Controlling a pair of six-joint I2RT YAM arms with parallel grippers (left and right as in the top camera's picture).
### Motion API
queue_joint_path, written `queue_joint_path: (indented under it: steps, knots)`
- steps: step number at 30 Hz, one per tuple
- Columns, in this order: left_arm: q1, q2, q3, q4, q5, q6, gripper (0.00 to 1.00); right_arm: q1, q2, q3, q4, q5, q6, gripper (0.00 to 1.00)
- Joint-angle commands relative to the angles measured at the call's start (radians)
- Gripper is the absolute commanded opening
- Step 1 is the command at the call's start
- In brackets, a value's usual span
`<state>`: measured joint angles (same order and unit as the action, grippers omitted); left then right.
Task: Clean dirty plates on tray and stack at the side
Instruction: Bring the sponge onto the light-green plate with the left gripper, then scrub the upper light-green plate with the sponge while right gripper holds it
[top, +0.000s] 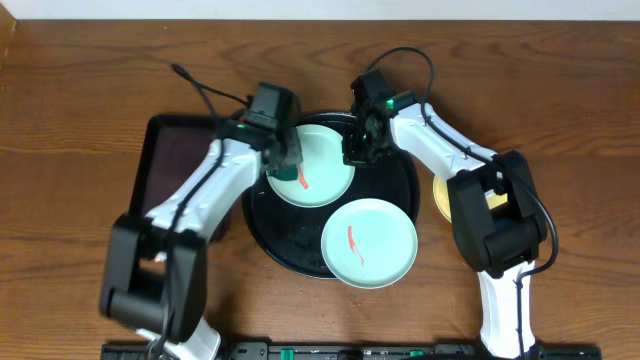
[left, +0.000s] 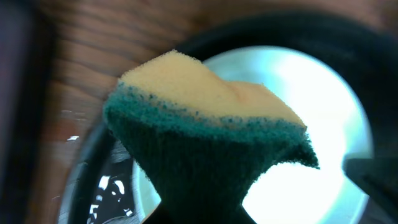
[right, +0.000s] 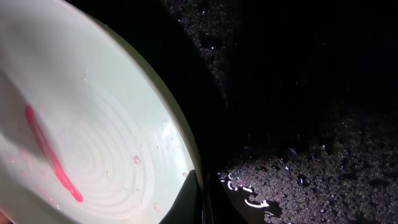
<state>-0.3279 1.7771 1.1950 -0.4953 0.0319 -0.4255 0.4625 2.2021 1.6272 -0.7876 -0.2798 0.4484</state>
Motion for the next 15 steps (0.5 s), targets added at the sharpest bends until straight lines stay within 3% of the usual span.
queue_joint_path:
  steps: [1,8,13,15]
  knots:
    - [-0.023,0.051,-0.014,0.016,0.006,-0.021,0.08,0.032,0.026,0.013,0.006,0.006,0.019,0.01]
    - [-0.03,0.081,-0.014,0.011,0.01,0.014,0.08,0.04,0.026,0.013,0.013,0.018,0.019,0.01]
    - [-0.03,0.081,-0.014,0.008,0.2,0.216,0.08,0.041,0.026,0.013,0.012,0.021,0.019,0.01]
    - [-0.03,0.081,-0.014,0.011,0.211,0.24,0.08,0.04,0.026,0.013,0.013,0.021,0.019,0.01]
